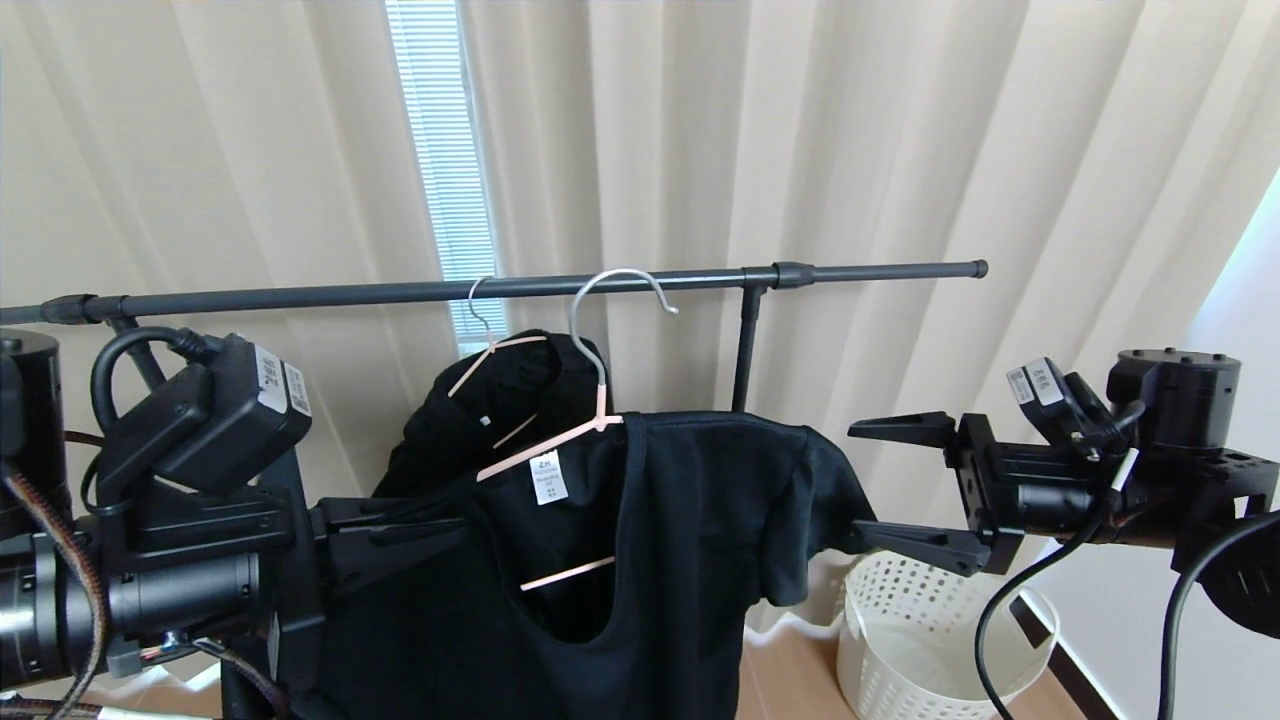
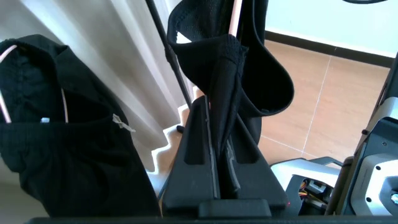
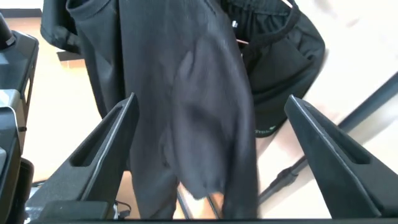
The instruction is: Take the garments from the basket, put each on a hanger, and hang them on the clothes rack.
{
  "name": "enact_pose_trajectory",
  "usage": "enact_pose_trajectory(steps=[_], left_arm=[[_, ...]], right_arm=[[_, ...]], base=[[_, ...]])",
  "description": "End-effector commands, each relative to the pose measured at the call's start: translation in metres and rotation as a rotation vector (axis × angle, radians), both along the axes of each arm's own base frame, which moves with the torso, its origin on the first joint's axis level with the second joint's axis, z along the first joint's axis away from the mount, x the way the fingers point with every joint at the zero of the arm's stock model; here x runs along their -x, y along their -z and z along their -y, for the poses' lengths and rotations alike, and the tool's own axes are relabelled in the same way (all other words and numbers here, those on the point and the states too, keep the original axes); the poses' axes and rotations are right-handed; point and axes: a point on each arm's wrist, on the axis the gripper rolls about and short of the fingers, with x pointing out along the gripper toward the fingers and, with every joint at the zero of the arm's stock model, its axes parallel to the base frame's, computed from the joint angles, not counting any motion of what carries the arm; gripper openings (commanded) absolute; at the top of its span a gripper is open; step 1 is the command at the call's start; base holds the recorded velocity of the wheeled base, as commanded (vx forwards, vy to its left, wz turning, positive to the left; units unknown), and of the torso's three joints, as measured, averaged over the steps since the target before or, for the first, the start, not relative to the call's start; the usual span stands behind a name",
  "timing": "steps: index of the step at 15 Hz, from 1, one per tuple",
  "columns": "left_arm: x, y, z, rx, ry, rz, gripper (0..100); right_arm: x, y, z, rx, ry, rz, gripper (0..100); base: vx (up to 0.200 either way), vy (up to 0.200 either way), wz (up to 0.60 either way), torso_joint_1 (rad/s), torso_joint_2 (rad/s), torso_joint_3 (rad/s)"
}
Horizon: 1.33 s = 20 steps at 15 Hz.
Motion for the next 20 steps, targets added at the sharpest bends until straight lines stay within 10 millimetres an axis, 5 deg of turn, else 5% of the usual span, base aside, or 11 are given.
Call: enact_pose_trajectory(steps=[1,6,7,15,20], left_arm=[[0.005,0.0,-0.002,0.003,0.001,0.006,0],[0.01,0.0,-0.002,0.008,0.012,0.015,0],[0.011,-0.001,-0.002,0.01,0.013,0.015,0],[0.019,0.001,-0.009,0.044,-0.021,-0.013,0],[0.014,0.006,-0.02,0.047,-0.094,-0.041,0]], right_arm=[[-0.012,0.016,0.001,0.006,0.006,-0.047,100],[-0.023,0.028,0.003,0.012,0.022,-0.078,100],[-0.023,0.03,0.003,0.013,0.022,-0.085,0],[-0.034,0.022,0.018,0.007,0.075,-0.052,0],[-0.057,0.025,0.044,-0.029,0.171,-0.104,0]], base=[[0.0,0.0,0.0,0.0,0.0,0.0],[0.0,0.0,0.0,0.0,0.0,0.0],[0.0,0.0,0.0,0.0,0.0,0.0],[0.0,0.0,0.0,0.0,0.0,0.0],[0.0,0.0,0.0,0.0,0.0,0.0]])
